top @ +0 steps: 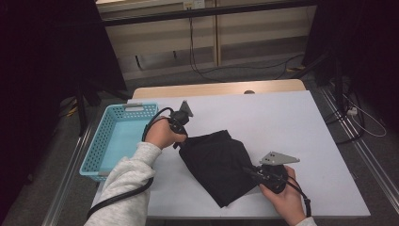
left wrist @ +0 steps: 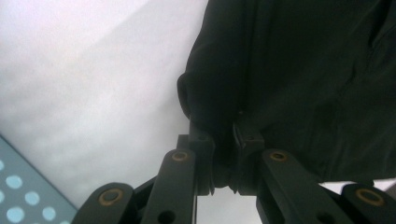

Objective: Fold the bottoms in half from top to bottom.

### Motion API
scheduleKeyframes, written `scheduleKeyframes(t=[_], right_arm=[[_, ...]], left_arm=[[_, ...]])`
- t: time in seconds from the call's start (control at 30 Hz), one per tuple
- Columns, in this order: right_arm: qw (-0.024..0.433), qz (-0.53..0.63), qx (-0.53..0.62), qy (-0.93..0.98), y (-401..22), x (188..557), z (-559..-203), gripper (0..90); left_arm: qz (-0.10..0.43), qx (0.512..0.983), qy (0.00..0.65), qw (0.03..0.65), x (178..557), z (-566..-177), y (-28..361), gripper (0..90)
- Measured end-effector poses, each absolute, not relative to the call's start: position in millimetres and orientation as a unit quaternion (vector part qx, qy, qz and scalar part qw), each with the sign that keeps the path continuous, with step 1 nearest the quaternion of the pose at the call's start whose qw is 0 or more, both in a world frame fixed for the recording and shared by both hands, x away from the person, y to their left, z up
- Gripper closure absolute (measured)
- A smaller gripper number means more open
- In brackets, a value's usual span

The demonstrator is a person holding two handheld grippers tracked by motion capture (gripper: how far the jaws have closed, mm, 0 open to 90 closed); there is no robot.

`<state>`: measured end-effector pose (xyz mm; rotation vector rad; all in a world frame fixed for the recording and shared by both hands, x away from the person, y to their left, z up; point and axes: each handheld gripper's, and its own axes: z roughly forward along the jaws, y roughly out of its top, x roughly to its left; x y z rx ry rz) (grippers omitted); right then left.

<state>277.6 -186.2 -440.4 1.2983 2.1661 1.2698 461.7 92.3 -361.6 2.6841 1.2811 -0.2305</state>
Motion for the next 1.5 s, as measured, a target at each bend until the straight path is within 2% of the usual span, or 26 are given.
scheduleKeyframes(t=[0.7,1.5], right_arm=[[0.168,0.471,0.449,0.741,-183,281,-431,81.7],[0.164,0.503,0.424,0.735,-156,288,-418,81.7]], left_arm=[[-0.051,0.905,0.418,0.066,466,-306,83,81.5],[-0.028,0.903,0.427,0.048,472,-266,101,82.0]])
